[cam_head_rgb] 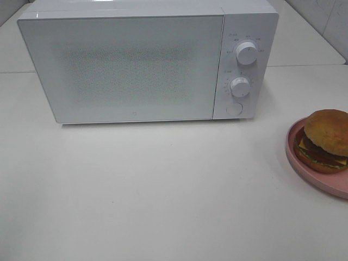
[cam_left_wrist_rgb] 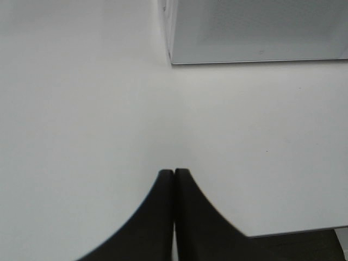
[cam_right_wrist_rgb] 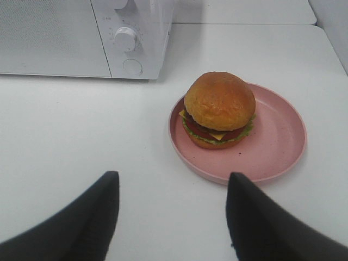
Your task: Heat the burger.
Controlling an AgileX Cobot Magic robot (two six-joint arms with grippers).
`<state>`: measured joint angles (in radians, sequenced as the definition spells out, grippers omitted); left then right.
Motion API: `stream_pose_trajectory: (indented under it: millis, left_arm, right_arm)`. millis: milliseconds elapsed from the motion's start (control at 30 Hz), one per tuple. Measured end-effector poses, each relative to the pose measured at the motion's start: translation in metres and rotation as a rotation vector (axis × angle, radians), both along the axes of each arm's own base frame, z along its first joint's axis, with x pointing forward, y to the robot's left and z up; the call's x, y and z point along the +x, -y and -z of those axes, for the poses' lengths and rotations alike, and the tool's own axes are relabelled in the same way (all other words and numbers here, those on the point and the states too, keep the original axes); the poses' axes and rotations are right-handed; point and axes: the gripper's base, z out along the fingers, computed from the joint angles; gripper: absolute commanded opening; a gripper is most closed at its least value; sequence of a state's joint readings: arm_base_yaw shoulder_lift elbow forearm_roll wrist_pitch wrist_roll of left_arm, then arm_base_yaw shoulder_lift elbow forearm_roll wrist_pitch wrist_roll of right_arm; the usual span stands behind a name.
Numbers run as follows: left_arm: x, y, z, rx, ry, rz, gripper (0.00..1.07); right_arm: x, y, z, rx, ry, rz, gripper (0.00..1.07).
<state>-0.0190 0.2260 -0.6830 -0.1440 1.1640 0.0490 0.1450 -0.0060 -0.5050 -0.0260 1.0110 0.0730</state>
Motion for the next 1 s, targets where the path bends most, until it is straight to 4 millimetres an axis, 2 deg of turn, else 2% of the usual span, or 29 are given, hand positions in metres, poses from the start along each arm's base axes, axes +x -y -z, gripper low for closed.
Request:
stream_pose_trajectory:
  millis: [33,100,167,367,1000]
  left_arm:
    - [0.0,0.0,0.0,0.0,0.0,0.0,0.0]
    - [-0.014,0.002,0.016,0.016,0.072,0.036,0.0]
    - [-0.018,0.002,0.023,0.021,0.102,0.04,0.0]
    - [-0.017,0.001,0.042,0.021,0.153,0.034,0.0]
    - [-0.016,0.0,0.042,0.029,0.17,0.026,0.0]
  right_arm:
    - [0.0,0.0,0.0,0.0,0.0,0.0,0.57]
    - [0.0,0.0,0.0,0.0,0.0,0.0,0.57]
    - [0.0,0.0,0.0,0.0,0.0,0.0,0.57]
    - [0.0,0.0,0.0,0.0,0.0,0.0,0.57]
    - [0.0,0.0,0.0,0.0,0.0,0.0,0.57]
